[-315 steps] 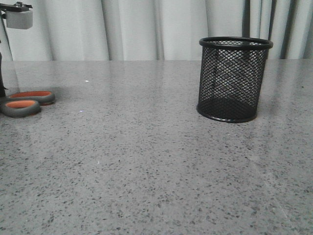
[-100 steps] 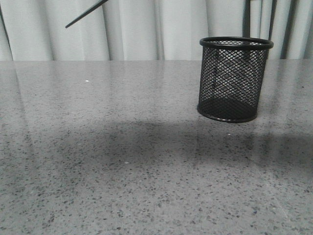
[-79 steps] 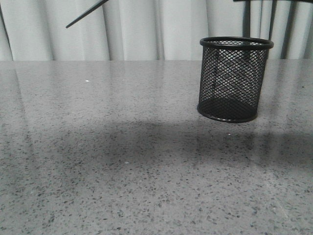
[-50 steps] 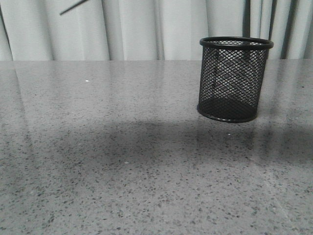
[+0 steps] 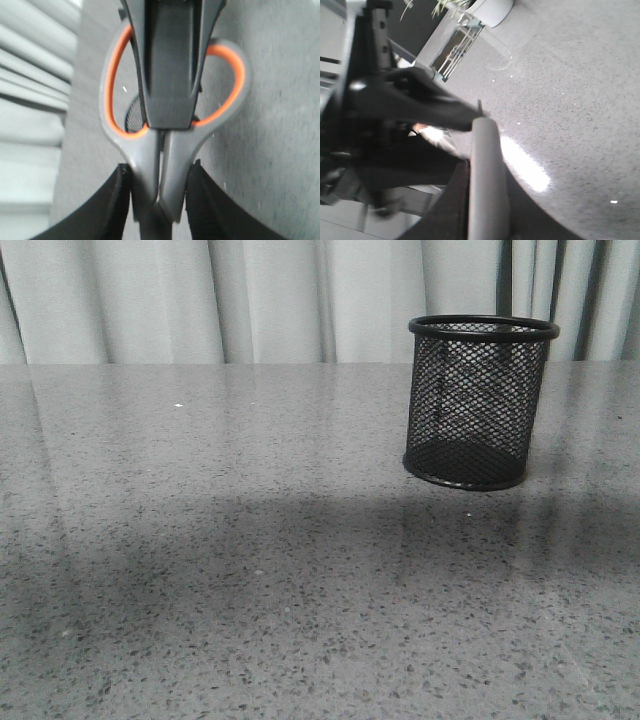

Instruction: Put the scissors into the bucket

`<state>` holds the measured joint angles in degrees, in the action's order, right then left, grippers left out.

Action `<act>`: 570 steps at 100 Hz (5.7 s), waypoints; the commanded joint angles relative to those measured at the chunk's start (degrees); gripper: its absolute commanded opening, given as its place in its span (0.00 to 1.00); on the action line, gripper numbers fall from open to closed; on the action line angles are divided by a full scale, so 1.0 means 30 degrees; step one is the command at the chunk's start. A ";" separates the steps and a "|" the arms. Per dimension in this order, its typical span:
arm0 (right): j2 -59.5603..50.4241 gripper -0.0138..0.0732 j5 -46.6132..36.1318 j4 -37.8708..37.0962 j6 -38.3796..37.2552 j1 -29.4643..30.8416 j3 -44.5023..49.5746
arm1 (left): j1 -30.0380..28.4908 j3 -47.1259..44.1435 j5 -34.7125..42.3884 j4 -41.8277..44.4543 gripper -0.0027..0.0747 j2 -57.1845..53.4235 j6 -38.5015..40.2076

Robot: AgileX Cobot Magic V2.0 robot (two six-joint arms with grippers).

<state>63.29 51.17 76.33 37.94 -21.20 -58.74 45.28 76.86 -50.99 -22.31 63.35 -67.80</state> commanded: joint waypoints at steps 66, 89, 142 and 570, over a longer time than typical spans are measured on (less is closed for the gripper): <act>0.1125 0.09 0.8044 -1.8922 -1.1310 -0.0059 -1.2647 | 0.0329 -0.0656 -0.0710 -0.0537 0.01 -0.9771 0.6362; 0.0336 0.09 0.8078 -2.0798 -1.1827 -0.0059 -1.1374 | 0.0329 -0.1994 -0.3637 0.0178 0.01 -1.1199 0.7722; 0.3466 0.09 0.8043 -2.4022 -1.2117 -0.0059 -0.9963 | 0.0294 -0.1994 -0.3750 0.2046 0.01 -1.3803 0.7731; -2.0204 0.10 -0.7236 -2.5979 -1.1875 -0.0025 0.8568 | -1.1942 -2.6078 1.2975 0.4843 0.01 -2.1105 1.7237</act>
<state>1.88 34.42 -0.87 2.12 -21.36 -31.91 11.84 0.13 -9.55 -8.34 0.70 -17.01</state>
